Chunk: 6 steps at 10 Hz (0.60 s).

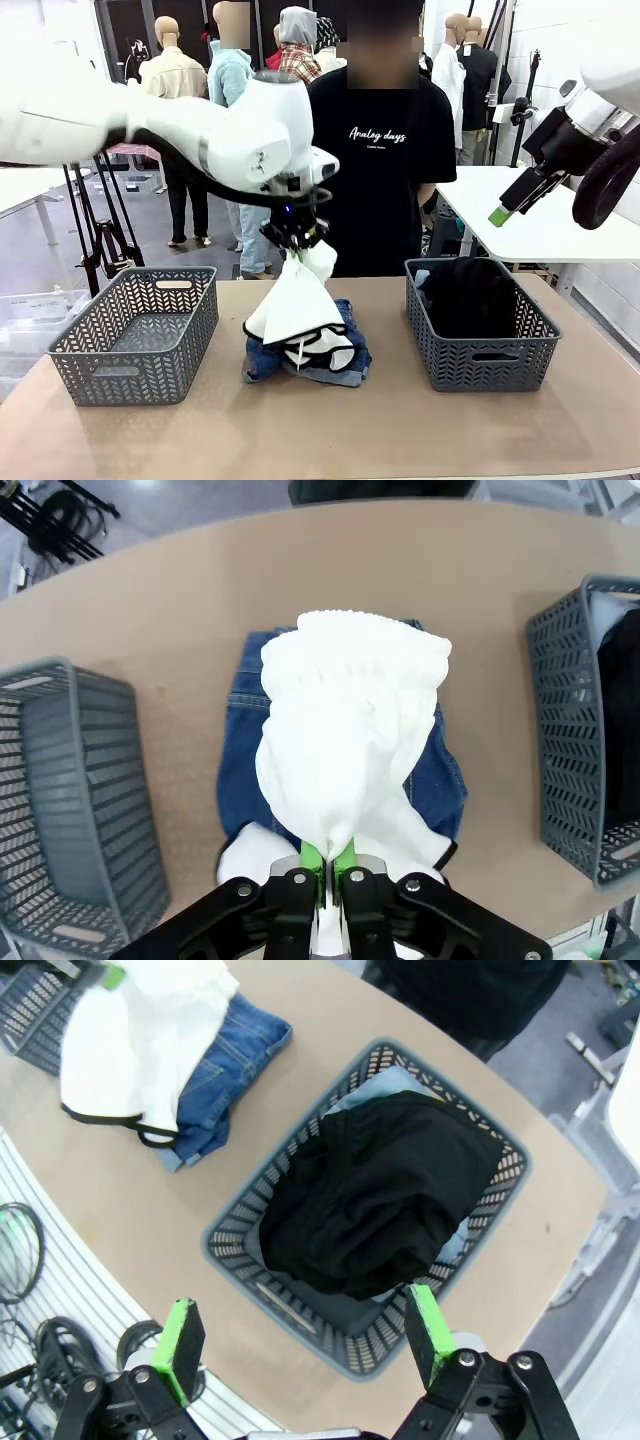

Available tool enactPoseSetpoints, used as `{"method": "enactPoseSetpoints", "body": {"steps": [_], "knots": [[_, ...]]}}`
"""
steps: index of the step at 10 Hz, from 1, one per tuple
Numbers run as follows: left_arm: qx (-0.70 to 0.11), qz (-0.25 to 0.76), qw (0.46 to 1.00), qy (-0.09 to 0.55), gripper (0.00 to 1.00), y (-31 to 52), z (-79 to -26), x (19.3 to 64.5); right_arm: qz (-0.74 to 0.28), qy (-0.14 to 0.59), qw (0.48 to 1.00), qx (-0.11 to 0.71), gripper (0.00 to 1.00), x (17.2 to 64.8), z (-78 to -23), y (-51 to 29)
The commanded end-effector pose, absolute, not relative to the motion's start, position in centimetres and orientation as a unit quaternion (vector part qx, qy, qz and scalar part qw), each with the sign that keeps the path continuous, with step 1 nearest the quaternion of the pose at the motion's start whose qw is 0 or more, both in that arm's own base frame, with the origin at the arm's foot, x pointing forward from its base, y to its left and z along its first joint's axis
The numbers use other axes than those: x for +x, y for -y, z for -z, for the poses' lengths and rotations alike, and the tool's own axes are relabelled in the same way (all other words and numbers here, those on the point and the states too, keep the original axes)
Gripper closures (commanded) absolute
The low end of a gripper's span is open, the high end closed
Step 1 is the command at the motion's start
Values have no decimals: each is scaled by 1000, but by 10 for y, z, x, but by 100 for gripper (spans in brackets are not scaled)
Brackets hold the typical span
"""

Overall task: Sort the tops and bottoms.
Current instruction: Lift clothes from the center of the table with your left hand.

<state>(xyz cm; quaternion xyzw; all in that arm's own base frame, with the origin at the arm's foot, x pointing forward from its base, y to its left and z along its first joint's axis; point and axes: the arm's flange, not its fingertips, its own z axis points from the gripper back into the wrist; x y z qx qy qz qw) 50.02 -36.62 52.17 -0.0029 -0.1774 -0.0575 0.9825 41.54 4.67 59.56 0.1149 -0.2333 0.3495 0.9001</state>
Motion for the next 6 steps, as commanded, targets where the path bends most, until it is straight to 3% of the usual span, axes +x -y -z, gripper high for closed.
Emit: {"method": "enactPoseSetpoints", "body": {"steps": [1,2,3,6], "knots": [[2,25,974,224,100,348,-518,482,-350,229,901,110,0,414,-595,-46],[-3,57,982,177,100,366,-522,500,-350,229,901,110,0,414,-595,-46],[-3,57,982,177,100,366,-522,500,-350,229,901,110,0,414,-595,-46],[-11,47,970,238,100,353,-581,477,-350,229,901,110,0,414,-595,-46]]}}
